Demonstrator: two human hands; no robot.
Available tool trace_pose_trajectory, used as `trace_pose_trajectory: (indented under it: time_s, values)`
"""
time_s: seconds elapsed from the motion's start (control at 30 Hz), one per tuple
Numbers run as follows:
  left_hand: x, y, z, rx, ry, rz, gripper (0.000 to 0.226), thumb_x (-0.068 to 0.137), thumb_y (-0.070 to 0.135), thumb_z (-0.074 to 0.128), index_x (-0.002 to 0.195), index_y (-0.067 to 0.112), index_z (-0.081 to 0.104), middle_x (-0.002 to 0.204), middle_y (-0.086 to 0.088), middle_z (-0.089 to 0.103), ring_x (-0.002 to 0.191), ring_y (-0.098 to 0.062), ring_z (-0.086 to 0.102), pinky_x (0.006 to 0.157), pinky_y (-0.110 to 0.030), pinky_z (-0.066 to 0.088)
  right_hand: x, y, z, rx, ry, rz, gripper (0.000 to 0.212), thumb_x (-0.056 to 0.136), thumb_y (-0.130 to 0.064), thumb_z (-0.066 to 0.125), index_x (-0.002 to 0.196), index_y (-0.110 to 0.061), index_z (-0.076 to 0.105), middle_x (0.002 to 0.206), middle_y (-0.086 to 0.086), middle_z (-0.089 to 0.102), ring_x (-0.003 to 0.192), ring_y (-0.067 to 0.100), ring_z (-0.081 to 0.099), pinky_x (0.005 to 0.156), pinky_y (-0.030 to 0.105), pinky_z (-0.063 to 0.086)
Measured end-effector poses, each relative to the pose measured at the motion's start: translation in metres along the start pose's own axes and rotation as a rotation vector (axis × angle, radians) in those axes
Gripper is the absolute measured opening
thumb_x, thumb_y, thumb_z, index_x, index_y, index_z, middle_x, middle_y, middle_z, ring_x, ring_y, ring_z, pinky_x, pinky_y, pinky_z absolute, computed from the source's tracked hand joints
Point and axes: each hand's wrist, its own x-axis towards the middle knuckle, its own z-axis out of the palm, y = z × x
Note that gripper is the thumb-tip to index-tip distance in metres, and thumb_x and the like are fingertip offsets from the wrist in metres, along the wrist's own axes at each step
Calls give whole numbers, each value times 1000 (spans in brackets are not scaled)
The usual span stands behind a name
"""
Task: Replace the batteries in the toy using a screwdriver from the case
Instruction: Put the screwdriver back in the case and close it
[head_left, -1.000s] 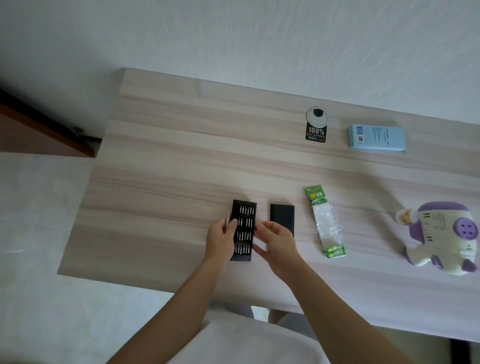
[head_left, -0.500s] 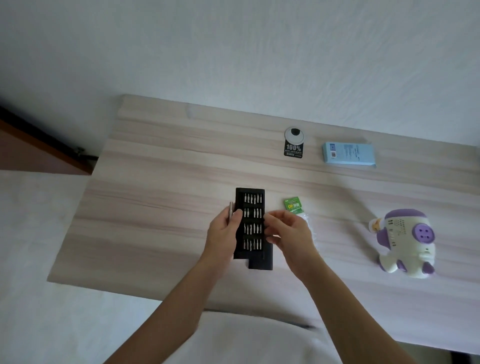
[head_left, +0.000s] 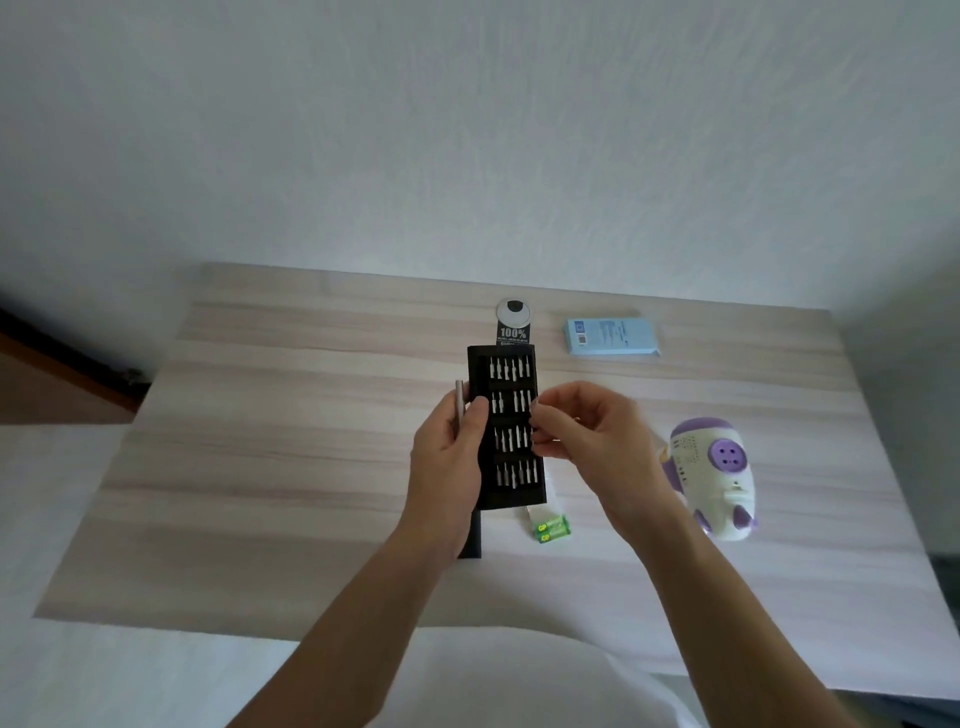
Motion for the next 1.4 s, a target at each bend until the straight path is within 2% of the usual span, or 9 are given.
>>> trace_pose_trajectory:
  time_s: [0.17, 0.3, 0.47, 0.6, 0.7, 0.83, 1.0, 1.2, 1.4]
  values:
    - [-10, 0, 11, 0, 7, 31, 20, 104, 20, 50, 101, 21, 70, 98, -9, 74, 89, -25, 71, 84, -57, 58, -7, -7, -9, -35, 10, -3, 8, 91, -1, 66, 85, -5, 68, 76, 8, 68, 61, 7, 64, 59, 21, 58]
    - [-17, 1, 13, -16, -11, 11, 19, 104, 20, 50, 104, 19, 69, 103, -12, 73, 97, -32, 71, 87, -57, 58, -12, -9, -16, -12, 11, -8, 2, 90, -1, 67, 89, -1, 69, 80, 17, 71, 60, 14, 63, 55, 22, 55]
    - [-23, 2, 12, -50, -24, -40, 21, 104, 19, 49, 109, 18, 70, 111, -14, 72, 108, -36, 67, 94, -57, 54, -15, -9, -21, 28, -7, -29, 11, 90, -2, 67, 96, -8, 74, 80, 5, 75, 65, 16, 67, 58, 24, 56]
    - [-25, 2, 9, -56, -28, -60, 21, 104, 20, 50, 109, 21, 71, 110, -12, 73, 109, -35, 67, 95, -59, 53, -15, -13, -25, 26, -44, -32, 8, 91, -4, 67, 93, -9, 73, 83, 6, 77, 67, 15, 71, 60, 26, 58]
    - [-27, 3, 8, -44, -46, -64, 22, 104, 20, 49, 107, 22, 70, 109, -11, 73, 106, -32, 69, 94, -58, 54, -14, -16, -25, -83, -73, -50, 6, 90, -7, 70, 88, -11, 75, 79, 3, 75, 68, 11, 70, 62, 27, 58]
    - [-29, 4, 8, -43, -63, -70, 22, 104, 20, 49, 109, 23, 70, 108, -11, 74, 104, -31, 70, 93, -58, 55, -13, -17, -21, -334, -104, -112, 14, 89, -16, 72, 80, -27, 74, 86, -2, 73, 70, 15, 67, 57, 22, 55]
    - [-30, 4, 8, -42, -81, -62, 22, 104, 20, 49, 113, 20, 70, 109, -12, 73, 103, -31, 71, 93, -58, 55, -11, -15, -14, -490, -71, -181, 7, 89, -23, 72, 83, -27, 73, 89, -4, 61, 68, 13, 60, 53, 17, 51]
    - [-31, 6, 6, -51, -72, -58, 23, 104, 18, 49, 110, 21, 71, 107, -14, 73, 101, -33, 71, 89, -58, 56, -12, -11, -7, -552, -27, -236, 12, 89, -26, 72, 80, -33, 68, 88, -9, 59, 72, 12, 64, 68, 31, 57]
    - [-32, 6, 3, -59, -50, -58, 23, 104, 17, 49, 107, 23, 72, 106, -15, 73, 101, -33, 71, 91, -59, 55, -14, -6, 1, -580, -12, -289, 17, 92, -25, 68, 80, -34, 62, 88, -13, 56, 71, 8, 59, 66, 20, 48]
